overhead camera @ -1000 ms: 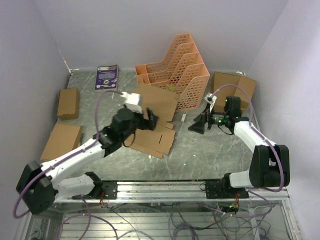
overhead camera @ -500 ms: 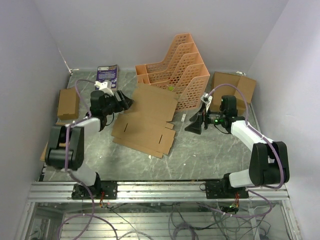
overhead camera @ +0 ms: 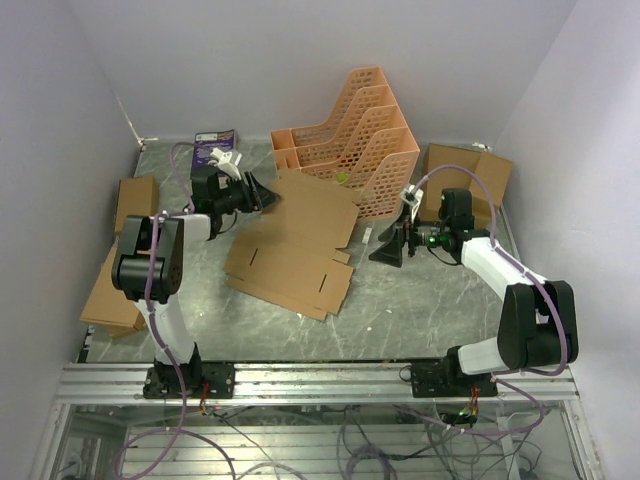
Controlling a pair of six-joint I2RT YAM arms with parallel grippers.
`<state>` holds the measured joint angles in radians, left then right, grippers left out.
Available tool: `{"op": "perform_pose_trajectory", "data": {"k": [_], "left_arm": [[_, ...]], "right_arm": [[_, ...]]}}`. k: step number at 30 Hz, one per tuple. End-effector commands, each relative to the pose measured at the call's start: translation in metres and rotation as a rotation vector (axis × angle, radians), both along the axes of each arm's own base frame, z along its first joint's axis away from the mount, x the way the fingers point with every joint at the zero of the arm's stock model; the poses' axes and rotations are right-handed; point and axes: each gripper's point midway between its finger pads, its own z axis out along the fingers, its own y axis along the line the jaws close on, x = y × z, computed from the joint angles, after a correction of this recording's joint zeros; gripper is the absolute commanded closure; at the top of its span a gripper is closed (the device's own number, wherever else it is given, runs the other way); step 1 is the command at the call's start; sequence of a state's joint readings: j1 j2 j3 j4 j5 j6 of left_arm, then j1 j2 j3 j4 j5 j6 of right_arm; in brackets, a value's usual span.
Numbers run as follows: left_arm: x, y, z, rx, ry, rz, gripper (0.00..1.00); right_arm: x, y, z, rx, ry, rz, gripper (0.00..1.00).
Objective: Fold the paper box
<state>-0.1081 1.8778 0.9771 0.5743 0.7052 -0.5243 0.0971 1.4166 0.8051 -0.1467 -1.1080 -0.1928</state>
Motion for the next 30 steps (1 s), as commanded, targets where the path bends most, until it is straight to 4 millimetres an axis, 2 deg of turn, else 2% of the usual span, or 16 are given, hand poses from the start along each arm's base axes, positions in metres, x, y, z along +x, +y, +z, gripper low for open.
{"op": "perform_pose_trajectory", "data": {"k": [1,5,8,16,20,21,22,25,28,30], "left_arm": [[-0.007,-0.003,0.003,-0.005,-0.025,-0.06,0.48],[-0.015,-0.002,0.012,-0.053,-0.059,-0.066,0.78],[-0.024,0.0,0.021,-0.067,-0.093,-0.062,0.92],[-0.064,0.002,0.05,-0.127,-0.191,-0.042,0.93],[-0.074,0.013,0.042,-0.085,-0.16,0.037,0.93],[-0.079,0.015,0.045,-0.079,-0.164,0.047,0.92],[-0.085,0.016,0.046,-0.084,-0.167,0.052,0.92],[-0.099,0.019,0.064,-0.124,-0.208,0.077,0.9],[-0.111,0.023,0.084,-0.181,-0.241,0.12,0.81],[-0.118,0.027,0.093,-0.213,-0.244,0.155,0.67]], "right_arm": [[0.003,0.004,0.007,-0.002,-0.024,0.019,0.0],[0.002,0.005,0.006,-0.004,-0.019,0.023,0.0],[0.002,0.005,0.006,-0.007,-0.02,0.021,0.0],[0.006,0.003,0.003,-0.02,-0.007,-0.008,0.0],[0.033,-0.012,-0.012,-0.074,0.028,-0.221,0.0],[0.038,-0.016,-0.018,-0.071,0.06,-0.299,0.0],[0.044,-0.015,-0.016,-0.028,0.076,-0.36,0.0],[0.048,-0.007,-0.019,0.035,0.053,-0.429,0.0],[0.046,0.011,-0.02,0.093,0.069,-0.439,0.01],[0.049,0.021,-0.019,0.126,0.107,-0.453,0.02]]}}
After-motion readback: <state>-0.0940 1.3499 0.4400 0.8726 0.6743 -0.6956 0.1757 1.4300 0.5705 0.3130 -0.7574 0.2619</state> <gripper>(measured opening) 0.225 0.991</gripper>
